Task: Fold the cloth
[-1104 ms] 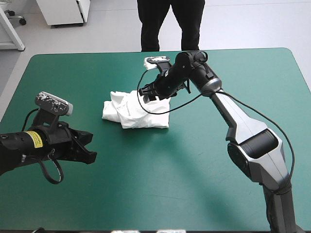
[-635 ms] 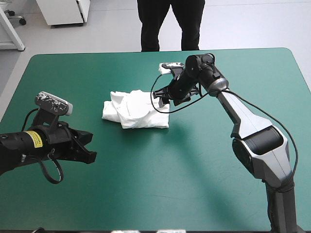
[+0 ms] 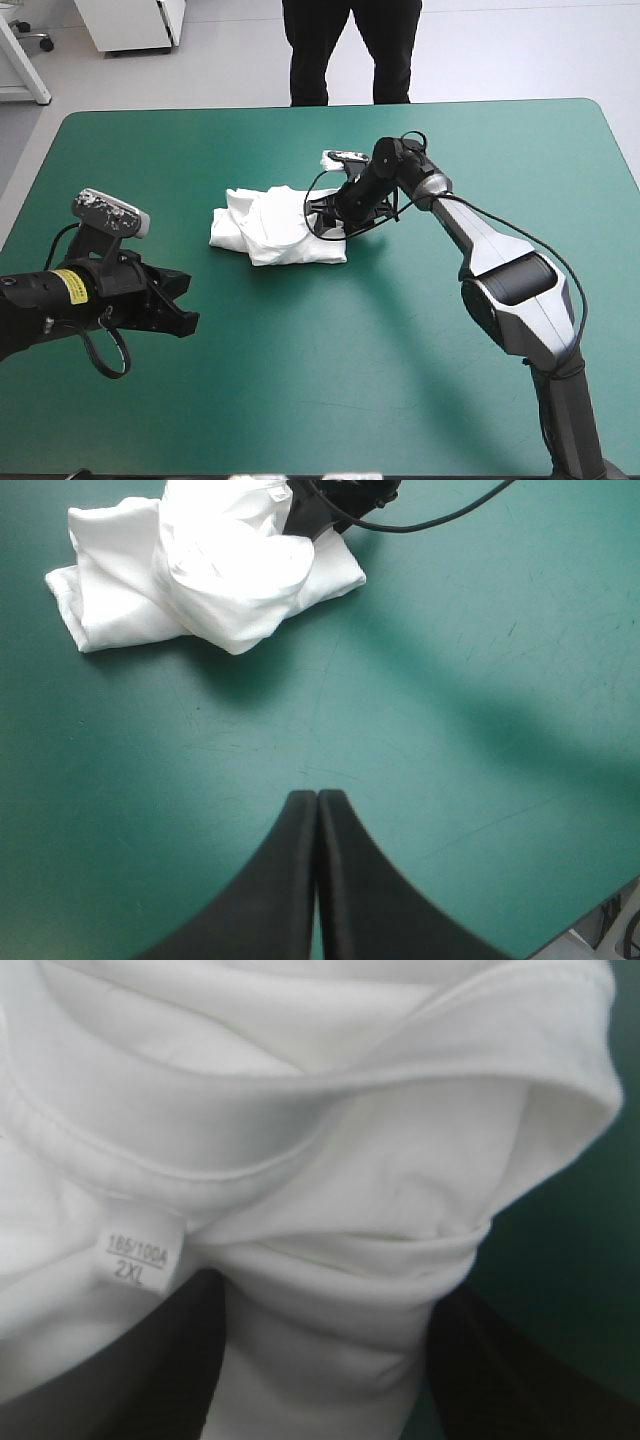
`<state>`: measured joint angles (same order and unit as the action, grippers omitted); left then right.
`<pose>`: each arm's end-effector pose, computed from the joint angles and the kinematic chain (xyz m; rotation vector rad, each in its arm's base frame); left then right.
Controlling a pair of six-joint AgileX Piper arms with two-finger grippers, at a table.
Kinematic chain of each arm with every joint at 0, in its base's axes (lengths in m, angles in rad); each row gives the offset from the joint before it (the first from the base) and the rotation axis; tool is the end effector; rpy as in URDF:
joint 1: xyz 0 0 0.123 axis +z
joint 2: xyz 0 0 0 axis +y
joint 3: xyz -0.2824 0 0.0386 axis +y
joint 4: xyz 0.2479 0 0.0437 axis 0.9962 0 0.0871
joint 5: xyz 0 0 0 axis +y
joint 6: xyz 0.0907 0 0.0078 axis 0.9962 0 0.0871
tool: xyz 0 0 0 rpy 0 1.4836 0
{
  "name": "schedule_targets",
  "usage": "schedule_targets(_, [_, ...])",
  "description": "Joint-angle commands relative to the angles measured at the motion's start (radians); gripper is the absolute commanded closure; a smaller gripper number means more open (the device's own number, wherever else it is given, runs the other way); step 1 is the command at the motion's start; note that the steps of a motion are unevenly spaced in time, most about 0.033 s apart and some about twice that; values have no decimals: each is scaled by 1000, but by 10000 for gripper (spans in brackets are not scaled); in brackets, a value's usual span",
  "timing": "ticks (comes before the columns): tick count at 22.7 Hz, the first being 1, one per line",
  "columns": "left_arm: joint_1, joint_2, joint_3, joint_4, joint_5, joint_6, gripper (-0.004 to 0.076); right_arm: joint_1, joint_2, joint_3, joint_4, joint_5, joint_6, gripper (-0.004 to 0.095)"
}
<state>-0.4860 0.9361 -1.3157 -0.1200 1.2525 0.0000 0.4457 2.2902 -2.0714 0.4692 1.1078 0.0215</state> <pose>0.1204 -0.0753 0.4418 0.5843 2.3091 -0.3872 0.4328 0.2476 0.2214 -0.3991 2.8070 0.7469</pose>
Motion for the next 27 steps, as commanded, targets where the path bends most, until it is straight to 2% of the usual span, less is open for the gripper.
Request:
schedule_targets(1, [-1,-10,-23,-15,-46,-10,733,-6,-46,-24,54,-20,-14,441])
schedule_targets(4, [-1,-10,-23,-20,-46,-10,733,-6,-8,-24,54,6,-14,538])
schedule_targets(5, [-1,-10,-23,-22,-46,-10,733,-6,2,-22,52,20,-14,610])
schedule_targets(7, [-1,-10,-23,-22,-42,-10,733,-6,9,-19,14,42,-14,876])
schedule_targets(8, [-1,-10,-23,-26,-42,-10,733,-6,9,-19,-12,51,-12,919])
schedule_targets(11, [-1,-10,-23,-26,-35,-29,733,-6,9,-18,-136,89,39,925])
schedule_targets(13, [-1,-10,-23,-26,-11,-40,733,-6,-6,-12,-225,72,73,925])
schedule_targets(16, [-1,-10,-23,-31,35,-42,733,-6,-57,25,-322,1,124,925])
schedule_targets(19, [-1,-10,-23,-38,35,-60,733,-14,-125,118,-355,-90,137,925])
schedule_targets(24, [-1,-10,-23,-43,35,-60,733,-108,-325,522,-359,-294,112,926])
schedule_targets(27, [-1,-10,-23,-28,33,-60,733,-266,-488,779,-359,-397,74,925])
